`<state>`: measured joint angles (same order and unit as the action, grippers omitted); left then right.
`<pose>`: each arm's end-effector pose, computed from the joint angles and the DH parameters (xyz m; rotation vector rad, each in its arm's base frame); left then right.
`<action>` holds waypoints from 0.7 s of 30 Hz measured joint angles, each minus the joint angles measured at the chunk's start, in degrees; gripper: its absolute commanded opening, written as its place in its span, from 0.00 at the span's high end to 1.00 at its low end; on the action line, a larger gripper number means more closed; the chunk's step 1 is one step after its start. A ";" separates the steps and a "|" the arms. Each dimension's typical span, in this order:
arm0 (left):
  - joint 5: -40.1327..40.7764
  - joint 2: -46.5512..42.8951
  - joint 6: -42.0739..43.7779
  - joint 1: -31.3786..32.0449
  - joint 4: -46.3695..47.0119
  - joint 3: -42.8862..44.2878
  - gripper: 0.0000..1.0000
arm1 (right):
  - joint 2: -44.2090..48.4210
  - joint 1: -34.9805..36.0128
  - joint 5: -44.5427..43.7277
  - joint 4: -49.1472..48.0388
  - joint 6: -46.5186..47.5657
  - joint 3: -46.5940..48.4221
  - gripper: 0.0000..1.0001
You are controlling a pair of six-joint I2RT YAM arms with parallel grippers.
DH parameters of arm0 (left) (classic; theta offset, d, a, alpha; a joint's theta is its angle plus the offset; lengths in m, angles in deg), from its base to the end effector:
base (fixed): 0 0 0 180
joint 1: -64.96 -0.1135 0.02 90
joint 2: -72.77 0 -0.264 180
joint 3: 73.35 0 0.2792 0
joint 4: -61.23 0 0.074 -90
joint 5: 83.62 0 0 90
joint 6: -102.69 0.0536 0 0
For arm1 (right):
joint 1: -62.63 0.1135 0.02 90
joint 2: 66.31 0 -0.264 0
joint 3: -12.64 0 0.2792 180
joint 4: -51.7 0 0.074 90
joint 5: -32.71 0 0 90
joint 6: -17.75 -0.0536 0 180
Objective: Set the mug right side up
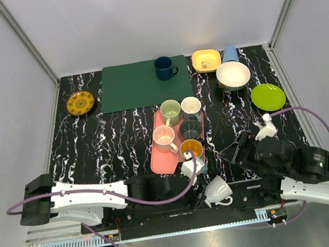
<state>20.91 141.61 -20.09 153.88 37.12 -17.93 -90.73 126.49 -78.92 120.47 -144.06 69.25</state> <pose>0.0190 -0.2958 0.2182 0.9743 2.1404 -0.8645 0.0685 0.0948 0.2976 0.3807 2.2832 0.9076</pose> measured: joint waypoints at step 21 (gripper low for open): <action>-8.61 21.49 15.10 -3.23 1.57 10.60 0.21 | 0.22 0.00 -0.76 -2.08 6.12 2.19 0.22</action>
<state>12.30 163.10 -4.98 150.65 38.69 -7.33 -90.52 126.49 -79.69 118.39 -137.94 71.44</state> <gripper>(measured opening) 0.783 0.780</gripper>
